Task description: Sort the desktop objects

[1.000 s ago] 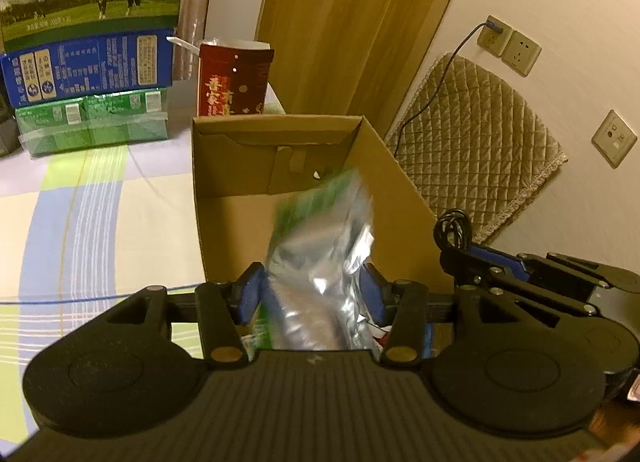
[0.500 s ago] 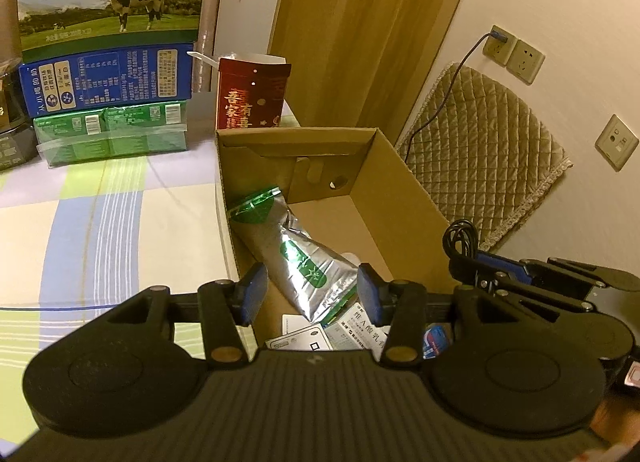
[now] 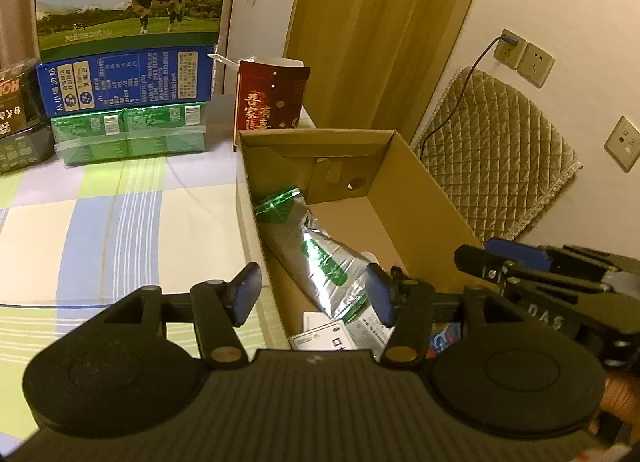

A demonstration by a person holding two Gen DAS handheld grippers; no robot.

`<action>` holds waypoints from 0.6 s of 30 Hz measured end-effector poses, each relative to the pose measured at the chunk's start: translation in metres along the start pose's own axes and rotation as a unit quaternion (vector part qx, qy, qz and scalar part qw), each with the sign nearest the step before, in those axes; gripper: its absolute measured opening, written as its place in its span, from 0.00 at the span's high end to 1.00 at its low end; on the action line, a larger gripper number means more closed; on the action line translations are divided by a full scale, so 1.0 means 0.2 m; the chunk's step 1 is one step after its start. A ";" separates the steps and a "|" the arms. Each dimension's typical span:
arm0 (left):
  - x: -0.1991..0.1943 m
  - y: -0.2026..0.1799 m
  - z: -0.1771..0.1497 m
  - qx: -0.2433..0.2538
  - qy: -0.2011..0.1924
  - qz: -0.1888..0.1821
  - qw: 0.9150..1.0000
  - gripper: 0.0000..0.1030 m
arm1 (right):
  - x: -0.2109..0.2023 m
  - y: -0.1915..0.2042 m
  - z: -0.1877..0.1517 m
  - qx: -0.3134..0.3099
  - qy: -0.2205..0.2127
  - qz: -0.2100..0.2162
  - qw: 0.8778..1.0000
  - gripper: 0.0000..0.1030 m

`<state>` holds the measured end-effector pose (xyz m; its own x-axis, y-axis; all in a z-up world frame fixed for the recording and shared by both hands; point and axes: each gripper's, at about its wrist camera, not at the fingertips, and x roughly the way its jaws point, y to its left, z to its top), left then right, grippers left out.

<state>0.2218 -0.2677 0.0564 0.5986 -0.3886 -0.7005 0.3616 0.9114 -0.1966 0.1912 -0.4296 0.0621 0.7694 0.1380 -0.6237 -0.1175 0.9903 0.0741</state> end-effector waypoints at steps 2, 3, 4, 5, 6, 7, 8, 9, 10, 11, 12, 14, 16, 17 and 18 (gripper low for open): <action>-0.02 0.01 -0.02 0.001 -0.002 0.005 1.000 0.35 | -0.02 -0.01 -0.01 0.002 0.000 -0.003 1.000 0.67; -0.03 0.01 -0.02 0.002 -0.003 0.007 1.000 0.31 | -0.04 -0.02 -0.02 0.004 0.000 -0.003 1.000 0.65; -0.03 0.01 -0.03 0.002 -0.004 0.009 1.000 0.29 | -0.05 -0.02 -0.03 0.007 0.000 -0.003 1.000 0.63; -0.05 0.01 -0.04 0.003 -0.006 0.011 1.000 0.24 | -0.07 -0.03 -0.04 0.010 -0.002 -0.005 1.000 0.61; -0.06 0.01 -0.05 0.005 -0.008 0.012 1.000 0.20 | -0.09 -0.04 -0.05 0.014 -0.003 -0.006 1.000 0.54; -0.08 0.00 -0.06 0.007 -0.012 0.015 1.000 0.18 | -0.11 -0.04 -0.06 0.017 -0.003 -0.007 1.000 0.47; -0.09 0.00 -0.07 0.010 -0.015 0.017 1.000 0.14 | -0.14 -0.04 -0.07 0.019 -0.003 -0.009 1.000 0.44; -0.11 0.00 -0.08 0.011 -0.018 0.018 1.000 0.10 | -0.16 -0.04 -0.09 0.018 -0.001 -0.012 1.000 0.38; -0.13 0.00 -0.10 0.013 -0.022 0.020 0.999 0.06 | -0.18 -0.04 -0.11 0.017 0.002 -0.016 1.000 0.34; -0.14 0.00 -0.11 0.014 -0.024 0.021 0.999 0.05 | -0.21 -0.04 -0.12 0.014 0.003 -0.019 1.000 0.33; -0.16 -0.01 -0.12 0.018 -0.027 0.023 0.999 0.02 | -0.23 -0.03 -0.14 0.009 0.006 -0.022 1.000 0.29; -0.19 -0.02 -0.15 0.024 -0.033 0.029 0.999 0.01 | -0.27 -0.02 -0.18 0.002 0.012 -0.025 1.000 0.24; -0.22 -0.03 -0.17 0.027 -0.029 0.033 0.999 0.01 | -0.31 -0.01 -0.20 0.005 0.015 -0.025 1.000 0.17; -0.24 -0.04 -0.19 0.026 -0.030 0.034 0.999 0.01 | -0.34 0.00 -0.21 0.009 0.015 -0.025 1.000 0.15; -0.25 -0.04 -0.21 0.024 -0.030 0.035 0.999 0.01 | -0.36 0.01 -0.22 0.012 0.015 -0.022 1.000 0.12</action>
<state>0.1589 -0.2500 0.0654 0.6656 -0.3325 -0.6682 0.3498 0.9298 -0.1143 0.1071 -0.4394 0.0726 0.7544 0.0934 -0.6497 -0.0680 0.9956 0.0641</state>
